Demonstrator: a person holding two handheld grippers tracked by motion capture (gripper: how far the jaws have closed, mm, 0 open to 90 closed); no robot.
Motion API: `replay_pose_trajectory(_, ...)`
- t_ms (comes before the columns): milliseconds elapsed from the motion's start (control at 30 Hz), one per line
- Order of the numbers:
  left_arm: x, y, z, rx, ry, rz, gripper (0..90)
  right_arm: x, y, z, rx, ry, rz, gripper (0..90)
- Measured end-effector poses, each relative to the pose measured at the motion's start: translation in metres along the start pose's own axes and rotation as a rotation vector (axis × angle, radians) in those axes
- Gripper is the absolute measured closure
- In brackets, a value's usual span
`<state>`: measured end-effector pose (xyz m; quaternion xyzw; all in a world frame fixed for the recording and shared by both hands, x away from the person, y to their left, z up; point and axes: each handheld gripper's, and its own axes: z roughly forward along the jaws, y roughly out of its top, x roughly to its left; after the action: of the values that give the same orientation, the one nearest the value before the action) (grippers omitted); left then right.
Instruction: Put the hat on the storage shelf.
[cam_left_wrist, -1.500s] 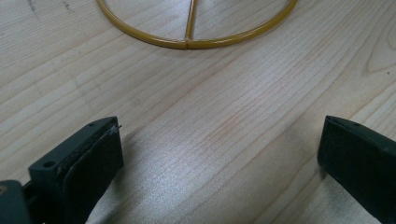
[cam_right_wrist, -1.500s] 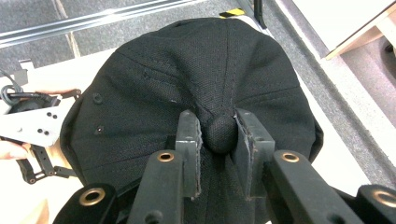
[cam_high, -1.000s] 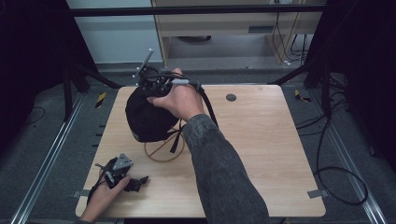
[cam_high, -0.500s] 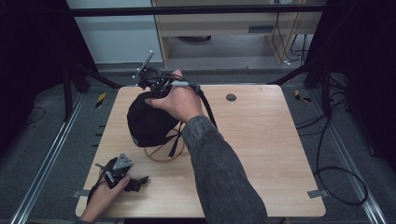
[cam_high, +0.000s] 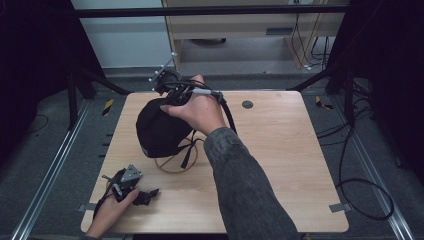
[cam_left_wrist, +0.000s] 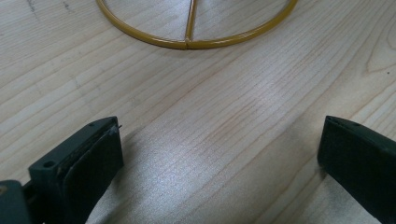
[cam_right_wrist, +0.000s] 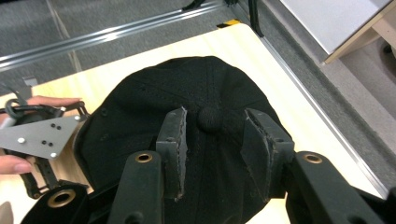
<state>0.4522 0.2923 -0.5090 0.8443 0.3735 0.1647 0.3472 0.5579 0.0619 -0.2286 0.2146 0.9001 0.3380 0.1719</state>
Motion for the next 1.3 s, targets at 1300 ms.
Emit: replay_pose_trajectory(1300,0.000,0.000,0.000,-0.002,-0.001,-0.003,0.0,0.006,-0.066,-0.045,-0.106,-0.112,0.076,30.0)
